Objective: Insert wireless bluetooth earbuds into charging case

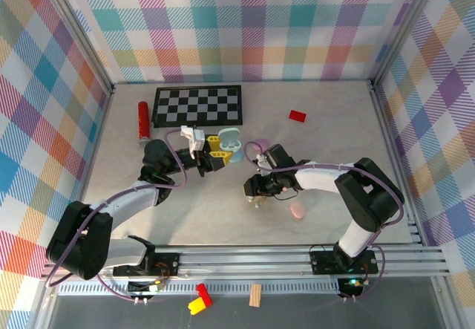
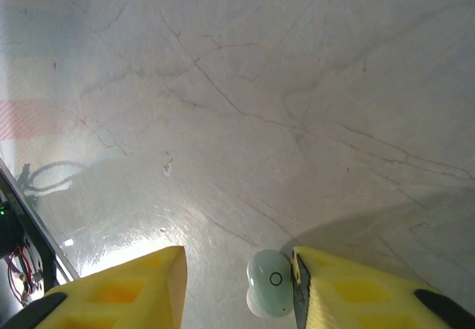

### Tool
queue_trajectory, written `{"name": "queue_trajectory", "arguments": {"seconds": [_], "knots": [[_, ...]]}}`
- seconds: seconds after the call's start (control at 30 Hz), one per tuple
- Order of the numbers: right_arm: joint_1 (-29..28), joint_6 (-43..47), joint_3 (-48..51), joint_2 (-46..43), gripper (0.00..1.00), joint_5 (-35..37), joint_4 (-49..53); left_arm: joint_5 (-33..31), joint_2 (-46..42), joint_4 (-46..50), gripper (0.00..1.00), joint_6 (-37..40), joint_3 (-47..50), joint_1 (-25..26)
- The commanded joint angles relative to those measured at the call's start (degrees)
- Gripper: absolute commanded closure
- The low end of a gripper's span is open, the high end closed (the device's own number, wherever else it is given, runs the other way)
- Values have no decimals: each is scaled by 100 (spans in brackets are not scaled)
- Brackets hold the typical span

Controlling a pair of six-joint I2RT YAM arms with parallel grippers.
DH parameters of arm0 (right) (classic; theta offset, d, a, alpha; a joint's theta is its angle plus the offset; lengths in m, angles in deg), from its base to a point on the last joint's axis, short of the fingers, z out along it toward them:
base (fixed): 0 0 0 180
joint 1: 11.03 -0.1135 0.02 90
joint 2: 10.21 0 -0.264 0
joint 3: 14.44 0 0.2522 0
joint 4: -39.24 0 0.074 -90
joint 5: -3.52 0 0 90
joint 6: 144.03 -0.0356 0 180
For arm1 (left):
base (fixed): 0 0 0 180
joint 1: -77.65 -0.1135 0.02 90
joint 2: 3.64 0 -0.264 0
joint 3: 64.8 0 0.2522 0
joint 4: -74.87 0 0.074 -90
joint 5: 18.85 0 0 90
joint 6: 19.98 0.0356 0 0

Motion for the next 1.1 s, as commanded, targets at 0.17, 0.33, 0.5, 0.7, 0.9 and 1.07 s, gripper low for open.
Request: {"name": "queue_trajectory", "arguments": {"seconds": [0.17, 0.33, 0.5, 0.7, 0.9, 1.07], "knots": [[-76, 57, -82, -28, 60, -4, 316, 120, -158, -58, 60, 110, 53, -49], [-108, 69, -176, 116, 55, 69, 456, 128, -140, -67, 60, 93, 57, -51], [-229, 43, -267, 214, 59, -54, 439, 128, -159, -50, 60, 92, 81, -49], [-260, -10, -255, 167, 65, -49, 443, 128, -175, -54, 60, 101, 110, -45], [-260, -21, -267, 240, 72, -26, 443, 137, -156, -76, 60, 92, 101, -45], [-256, -49, -318, 367, 73, -16, 445, 137, -175, -76, 60, 92, 126, -45]]}}
